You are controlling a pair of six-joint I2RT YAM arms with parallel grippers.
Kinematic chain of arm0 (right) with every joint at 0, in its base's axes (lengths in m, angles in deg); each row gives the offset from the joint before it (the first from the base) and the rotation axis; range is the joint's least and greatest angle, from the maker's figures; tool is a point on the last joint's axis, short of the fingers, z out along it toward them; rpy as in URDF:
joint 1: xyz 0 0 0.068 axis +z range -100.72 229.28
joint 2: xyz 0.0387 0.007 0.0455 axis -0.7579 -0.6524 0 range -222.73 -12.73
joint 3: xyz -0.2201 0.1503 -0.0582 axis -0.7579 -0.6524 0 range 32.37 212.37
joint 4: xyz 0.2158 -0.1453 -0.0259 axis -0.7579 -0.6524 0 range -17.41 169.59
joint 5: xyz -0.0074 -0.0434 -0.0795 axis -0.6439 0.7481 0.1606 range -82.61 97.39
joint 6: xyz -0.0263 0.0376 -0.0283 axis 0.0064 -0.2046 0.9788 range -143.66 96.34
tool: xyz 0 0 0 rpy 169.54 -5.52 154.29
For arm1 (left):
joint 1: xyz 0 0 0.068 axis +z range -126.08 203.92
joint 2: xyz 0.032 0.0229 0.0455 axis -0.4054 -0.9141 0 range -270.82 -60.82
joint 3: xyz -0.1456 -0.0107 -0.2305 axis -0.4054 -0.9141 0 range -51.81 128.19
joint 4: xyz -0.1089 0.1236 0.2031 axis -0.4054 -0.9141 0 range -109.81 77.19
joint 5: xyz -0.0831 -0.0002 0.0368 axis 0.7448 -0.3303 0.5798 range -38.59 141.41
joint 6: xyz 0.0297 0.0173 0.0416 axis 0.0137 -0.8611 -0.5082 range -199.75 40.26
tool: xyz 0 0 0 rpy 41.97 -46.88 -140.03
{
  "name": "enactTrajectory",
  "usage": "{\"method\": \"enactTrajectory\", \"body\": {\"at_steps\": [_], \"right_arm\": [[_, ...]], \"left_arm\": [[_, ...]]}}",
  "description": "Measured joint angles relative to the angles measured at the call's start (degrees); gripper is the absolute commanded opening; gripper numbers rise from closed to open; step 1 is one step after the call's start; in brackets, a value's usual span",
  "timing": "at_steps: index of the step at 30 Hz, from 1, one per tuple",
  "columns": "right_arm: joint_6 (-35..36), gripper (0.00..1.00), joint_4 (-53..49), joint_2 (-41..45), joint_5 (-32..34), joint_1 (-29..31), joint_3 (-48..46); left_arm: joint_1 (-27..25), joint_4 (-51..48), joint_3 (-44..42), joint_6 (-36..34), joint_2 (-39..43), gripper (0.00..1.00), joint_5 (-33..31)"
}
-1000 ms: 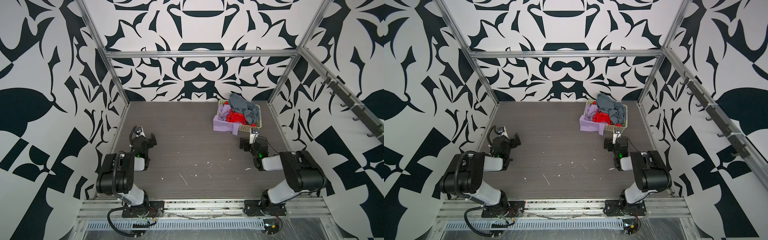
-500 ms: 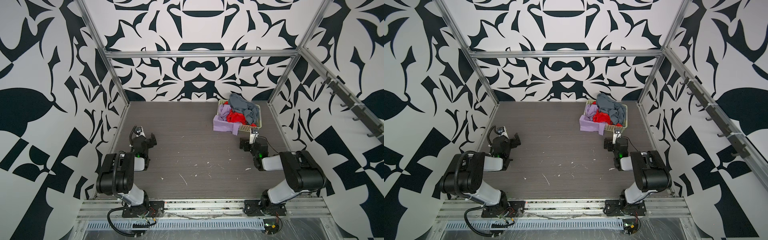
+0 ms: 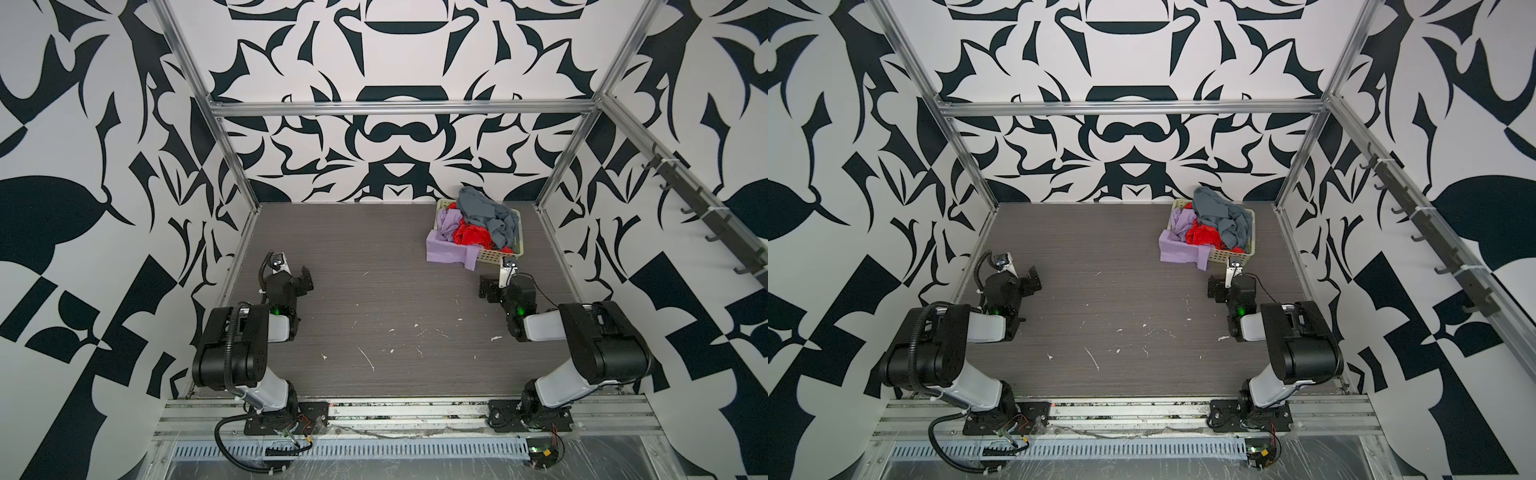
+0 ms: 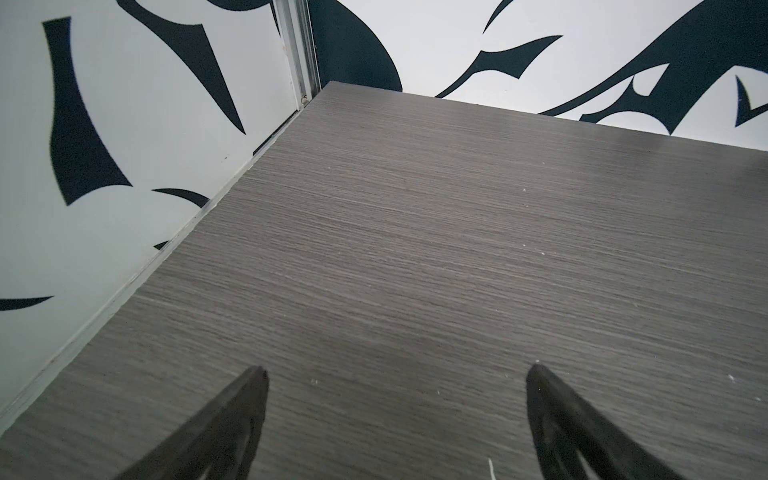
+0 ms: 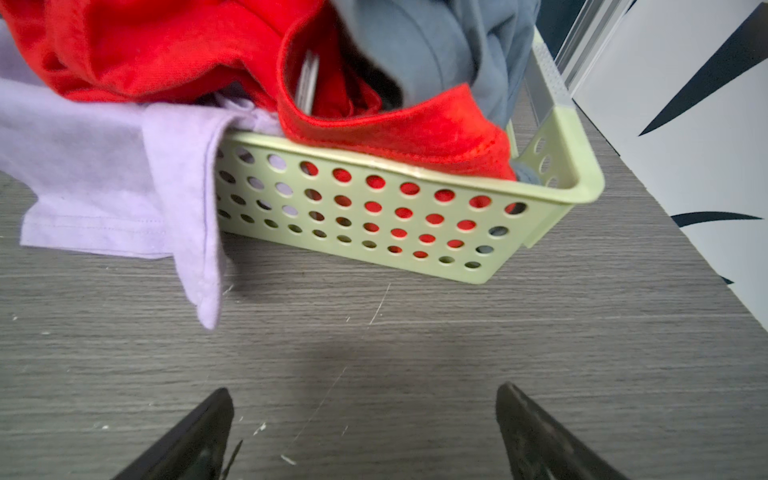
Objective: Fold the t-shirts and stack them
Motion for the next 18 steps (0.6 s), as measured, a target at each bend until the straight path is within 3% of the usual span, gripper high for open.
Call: {"method": "enactTrajectory", "body": {"at_steps": [7, 13, 18], "right_arm": [[0.0, 1.0, -6.88, 3.56, -0.39, 0.0, 1.53], [-3.82, 1.0, -22.82, 20.44, -3.74, 0.44, 7.8], [-13.79, 1.0, -34.51, 31.93, -9.68, 2.51, 13.92]], "left_arm": [[0.0, -2.21, 0.17, 0.02, 1.18, 0.99, -0.04], [-0.13, -23.54, 7.78, 3.39, 19.3, 0.99, 3.58], [-3.19, -36.85, 18.67, 16.44, 31.52, 0.99, 9.22]]}}
